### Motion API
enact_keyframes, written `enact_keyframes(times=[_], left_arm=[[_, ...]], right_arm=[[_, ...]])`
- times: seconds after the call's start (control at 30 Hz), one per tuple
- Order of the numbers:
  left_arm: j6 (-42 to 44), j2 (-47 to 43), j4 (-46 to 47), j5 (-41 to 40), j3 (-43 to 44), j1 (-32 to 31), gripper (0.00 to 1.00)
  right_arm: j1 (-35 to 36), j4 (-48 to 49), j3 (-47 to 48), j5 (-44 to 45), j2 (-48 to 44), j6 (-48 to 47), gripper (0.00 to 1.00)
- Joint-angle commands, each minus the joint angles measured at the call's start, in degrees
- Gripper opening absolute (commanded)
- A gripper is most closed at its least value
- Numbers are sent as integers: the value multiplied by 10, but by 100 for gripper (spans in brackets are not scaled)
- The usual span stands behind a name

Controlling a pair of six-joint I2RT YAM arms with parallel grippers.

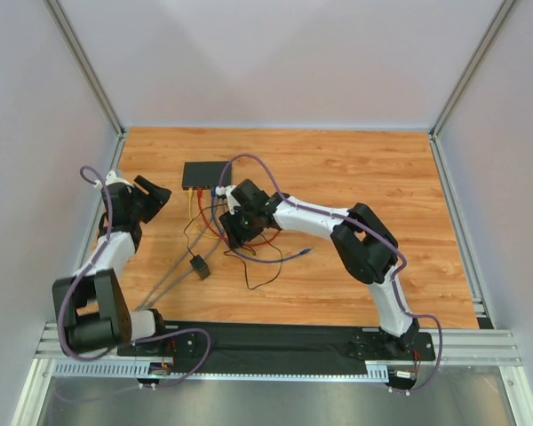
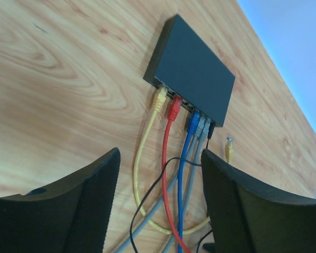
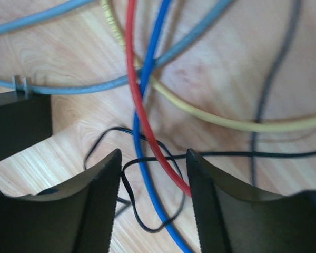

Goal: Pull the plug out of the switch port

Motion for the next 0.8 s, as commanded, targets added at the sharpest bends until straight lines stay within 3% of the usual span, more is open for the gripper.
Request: enact_keyframes(times=[0.0,0.1,0.2,0.37,0.53,0.63,0.77], left_arm=[[18,75,106,97,28,13,69],[-8,128,213,147,9,30,66],[-15,174,235,178,13,35,68],[-43,257,295,251,33,59,70],[-126,331,432,316,28,78,68],[-162,364,497,340,27,84,67],[-162,376,499,340,29,84,67]], right_arm=[[-29,-37,54,59,-41,-23,57],[-52,-34,85,57,-33,-21,67],[-81,-31,141,37,-2,-16,70],[-131,-50,279,-18,75,41,70],[-156,-35,418,-91,198,94,70],[-159,29,439,-112,235,138,70],[-163,87,447,-110,268,198,67]])
